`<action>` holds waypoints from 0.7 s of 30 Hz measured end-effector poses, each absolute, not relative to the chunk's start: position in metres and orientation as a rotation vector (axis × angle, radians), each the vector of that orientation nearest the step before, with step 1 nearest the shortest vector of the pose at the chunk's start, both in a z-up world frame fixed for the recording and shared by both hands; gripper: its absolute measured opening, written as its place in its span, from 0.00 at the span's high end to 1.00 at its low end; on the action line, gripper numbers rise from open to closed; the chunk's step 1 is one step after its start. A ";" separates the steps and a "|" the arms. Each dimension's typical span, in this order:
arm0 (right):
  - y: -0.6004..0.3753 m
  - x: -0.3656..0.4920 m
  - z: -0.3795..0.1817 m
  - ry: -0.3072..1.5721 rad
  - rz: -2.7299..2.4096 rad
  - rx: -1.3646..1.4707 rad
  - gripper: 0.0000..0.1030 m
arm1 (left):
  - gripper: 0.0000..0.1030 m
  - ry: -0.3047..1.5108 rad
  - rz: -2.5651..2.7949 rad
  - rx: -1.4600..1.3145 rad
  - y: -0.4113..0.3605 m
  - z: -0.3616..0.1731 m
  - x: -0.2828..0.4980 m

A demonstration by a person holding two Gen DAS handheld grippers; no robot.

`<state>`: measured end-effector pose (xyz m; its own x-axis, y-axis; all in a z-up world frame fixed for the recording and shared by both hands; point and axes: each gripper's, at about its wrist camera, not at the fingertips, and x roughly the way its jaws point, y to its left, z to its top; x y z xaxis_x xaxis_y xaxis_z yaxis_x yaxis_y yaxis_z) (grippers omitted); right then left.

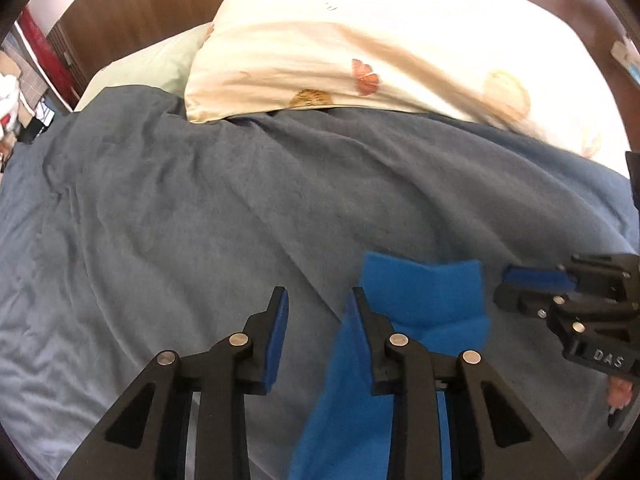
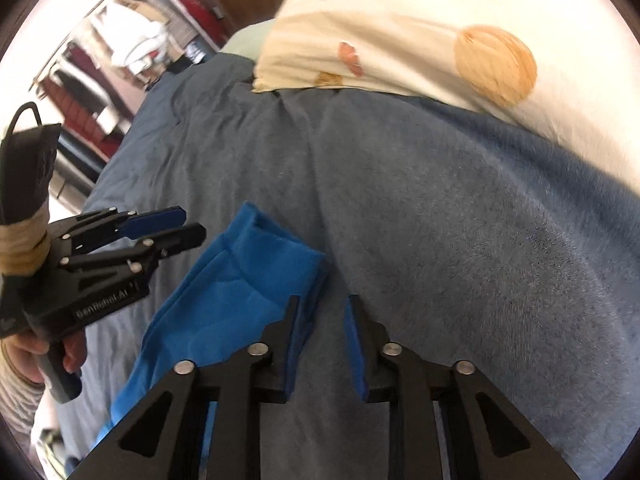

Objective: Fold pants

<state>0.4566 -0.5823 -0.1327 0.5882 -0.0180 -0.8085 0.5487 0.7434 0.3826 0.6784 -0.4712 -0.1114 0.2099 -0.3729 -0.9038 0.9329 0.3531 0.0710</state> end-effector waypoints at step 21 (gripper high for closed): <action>-0.596 0.483 -0.160 0.854 -0.242 0.784 0.85 | 0.86 1.260 -1.313 0.695 -0.494 -0.149 0.694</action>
<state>0.4828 -0.5963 -0.1603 0.6497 0.1082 -0.7524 0.4871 0.7007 0.5214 0.6943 -0.4937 -0.1493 -0.1937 -0.3113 -0.9303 0.9424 0.2045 -0.2647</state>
